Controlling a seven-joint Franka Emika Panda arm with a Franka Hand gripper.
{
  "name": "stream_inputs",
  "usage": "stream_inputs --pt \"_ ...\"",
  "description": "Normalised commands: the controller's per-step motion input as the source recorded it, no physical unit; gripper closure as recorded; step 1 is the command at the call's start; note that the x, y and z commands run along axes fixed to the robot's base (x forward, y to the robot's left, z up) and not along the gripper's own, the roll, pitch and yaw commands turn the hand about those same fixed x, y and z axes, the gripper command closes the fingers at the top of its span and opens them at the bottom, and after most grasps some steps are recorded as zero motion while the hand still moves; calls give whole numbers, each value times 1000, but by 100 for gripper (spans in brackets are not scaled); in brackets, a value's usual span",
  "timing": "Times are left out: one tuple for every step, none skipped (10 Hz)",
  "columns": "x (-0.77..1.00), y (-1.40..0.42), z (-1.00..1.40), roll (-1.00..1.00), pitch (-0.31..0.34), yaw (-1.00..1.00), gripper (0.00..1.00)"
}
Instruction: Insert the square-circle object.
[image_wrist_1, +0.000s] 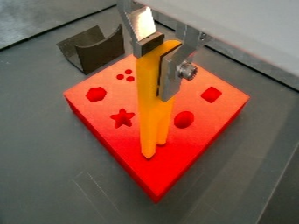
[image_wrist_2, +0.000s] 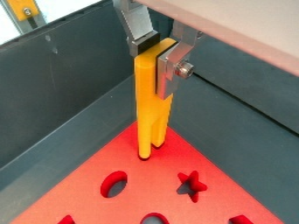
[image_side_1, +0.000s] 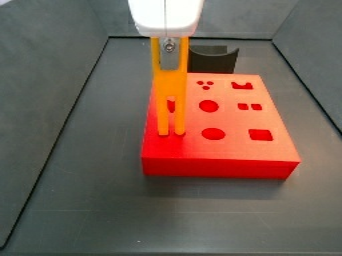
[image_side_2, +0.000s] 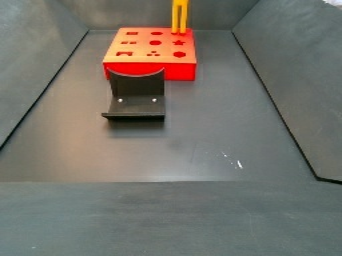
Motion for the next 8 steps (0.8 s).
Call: stream_inputs --pt "160 0 -434 0 0 0 100" --pt "194 0 -366 0 0 0 100" --pt "169 0 -337 13 0 0 100" --pt "220 0 -311 49 0 0 100" --pt "77 0 -360 36 0 0 100" --pt "0 0 -494 70 0 -89 100" --pt "0 0 -494 91 40 -191 100" --pt "0 -14 -494 109 76 -217 100"
